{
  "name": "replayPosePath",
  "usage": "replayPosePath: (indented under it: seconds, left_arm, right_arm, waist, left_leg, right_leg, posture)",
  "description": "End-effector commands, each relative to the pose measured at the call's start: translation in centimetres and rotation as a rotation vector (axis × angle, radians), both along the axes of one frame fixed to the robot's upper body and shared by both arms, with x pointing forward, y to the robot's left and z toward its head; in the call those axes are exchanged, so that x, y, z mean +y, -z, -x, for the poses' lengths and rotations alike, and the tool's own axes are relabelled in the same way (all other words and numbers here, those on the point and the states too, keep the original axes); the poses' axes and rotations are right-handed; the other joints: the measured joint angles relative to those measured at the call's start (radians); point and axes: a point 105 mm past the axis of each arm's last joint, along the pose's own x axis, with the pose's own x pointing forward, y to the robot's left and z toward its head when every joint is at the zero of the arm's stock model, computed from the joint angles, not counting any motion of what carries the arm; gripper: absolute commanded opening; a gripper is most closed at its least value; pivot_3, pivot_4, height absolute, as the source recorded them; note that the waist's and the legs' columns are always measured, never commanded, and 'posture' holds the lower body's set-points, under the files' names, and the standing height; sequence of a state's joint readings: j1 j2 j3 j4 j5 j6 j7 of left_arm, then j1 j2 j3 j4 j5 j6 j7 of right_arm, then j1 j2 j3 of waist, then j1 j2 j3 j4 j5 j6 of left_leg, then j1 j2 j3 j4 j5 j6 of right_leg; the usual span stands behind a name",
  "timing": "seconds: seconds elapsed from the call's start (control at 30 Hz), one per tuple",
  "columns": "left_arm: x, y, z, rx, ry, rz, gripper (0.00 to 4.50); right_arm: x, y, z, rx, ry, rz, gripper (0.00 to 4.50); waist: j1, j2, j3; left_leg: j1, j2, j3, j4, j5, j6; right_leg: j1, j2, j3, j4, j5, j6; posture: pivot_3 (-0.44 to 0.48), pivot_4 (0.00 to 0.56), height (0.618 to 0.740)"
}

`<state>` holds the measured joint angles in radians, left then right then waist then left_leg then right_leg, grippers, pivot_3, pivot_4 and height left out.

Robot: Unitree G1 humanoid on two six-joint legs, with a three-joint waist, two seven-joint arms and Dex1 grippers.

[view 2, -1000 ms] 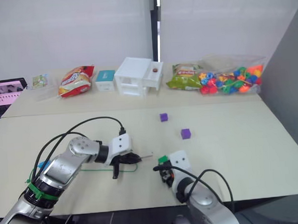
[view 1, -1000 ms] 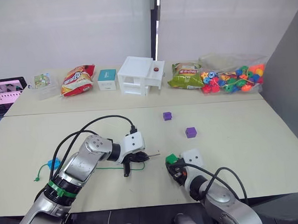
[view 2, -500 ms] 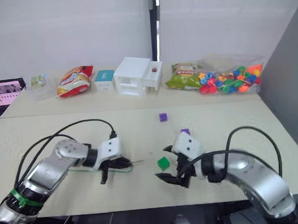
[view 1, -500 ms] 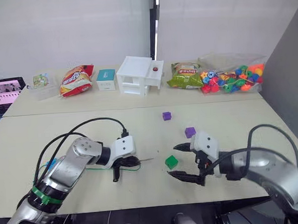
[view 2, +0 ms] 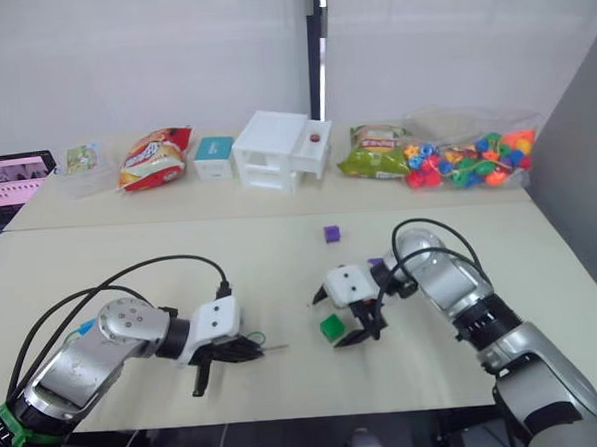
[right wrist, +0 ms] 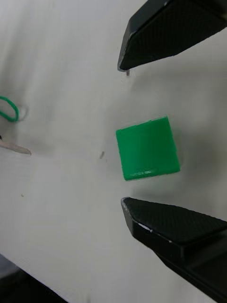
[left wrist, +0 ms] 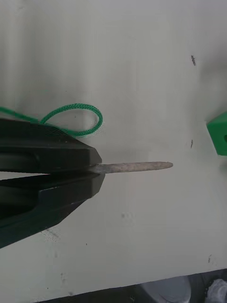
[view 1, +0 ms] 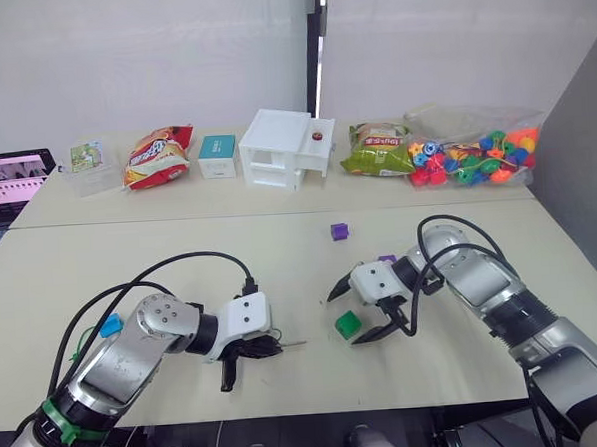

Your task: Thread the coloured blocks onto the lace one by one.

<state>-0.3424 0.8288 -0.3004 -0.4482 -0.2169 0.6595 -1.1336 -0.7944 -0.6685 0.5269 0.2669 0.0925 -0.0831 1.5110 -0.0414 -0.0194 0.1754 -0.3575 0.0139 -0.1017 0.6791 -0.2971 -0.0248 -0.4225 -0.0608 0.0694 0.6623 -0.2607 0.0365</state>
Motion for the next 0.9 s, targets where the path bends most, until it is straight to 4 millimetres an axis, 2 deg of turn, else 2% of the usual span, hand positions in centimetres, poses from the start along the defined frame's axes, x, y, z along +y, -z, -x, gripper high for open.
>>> replayPosePath:
  seconds: [0.03,0.17,0.33,0.47,0.67,0.9]
  left_arm:
    - [-0.3,-0.9,0.3,-0.037,0.004,0.018,0.0]
    - [-0.4,-1.1,0.1,-0.042,-0.009,0.028,0.0]
    - [-1.0,-1.2,-0.1,-0.046,0.004,0.038,0.0]
    - [-1.4,-1.2,-0.5,-0.054,0.003,0.038,0.0]
    - [-2.3,-0.9,-1.7,-0.062,-0.026,-0.003,0.0]
    - [-2.7,-0.2,-2.2,-0.058,-0.02,-0.037,0.0]
  right_arm:
    - [0.0,0.0,0.0,-0.013,-0.059,0.007,4.25]
    - [0.3,0.7,-0.4,-0.015,-0.051,-0.012,3.03]
    - [0.0,1.1,-1.1,-0.028,0.003,-0.041,1.27]
    - [0.0,1.0,-1.1,-0.014,0.072,-0.086,1.2]
    - [1.8,1.1,0.4,0.062,0.204,-0.135,1.2]
    - [2.1,2.6,0.7,0.041,0.321,-0.093,1.2]
  waist:
    - [-0.001,0.0,0.0]
    - [-0.004,0.0,0.0]
    - [-0.004,0.0,0.0]
    - [-0.003,0.0,0.0]
    - [-0.006,0.0,0.0]
    - [-0.008,0.0,0.0]
  left_leg:
    - [0.0,0.0,0.0,0.0,0.0,0.0]
    - [0.001,0.0,0.0,0.0,0.0,0.0]
    - [0.002,0.0,0.0,0.0,0.0,0.0]
    - [0.002,0.0,0.0,0.0,0.0,0.0]
    - [0.002,0.0,0.0,0.0,0.0,0.0]
    - [0.003,0.0,-0.001,0.0,0.0,0.0]
  right_leg:
    - [0.0,0.0,0.0,0.0,0.0,0.0]
    - [0.0,0.001,0.0,0.001,0.0,0.0]
    - [0.001,0.001,0.0,0.002,0.0,0.0]
    - [0.001,0.001,0.0,0.002,0.0,0.0]
    - [0.001,0.001,0.0,0.003,0.0,0.0]
    - [0.001,0.002,0.001,0.002,0.0,0.0]
  posture:
    - [0.0,0.15,0.74]
    - [0.0,0.15,0.74]
    - [0.0,0.15,0.74]
    - [0.0,0.15,0.74]
    - [0.0,0.15,0.74]
    - [0.0,0.15,0.74]
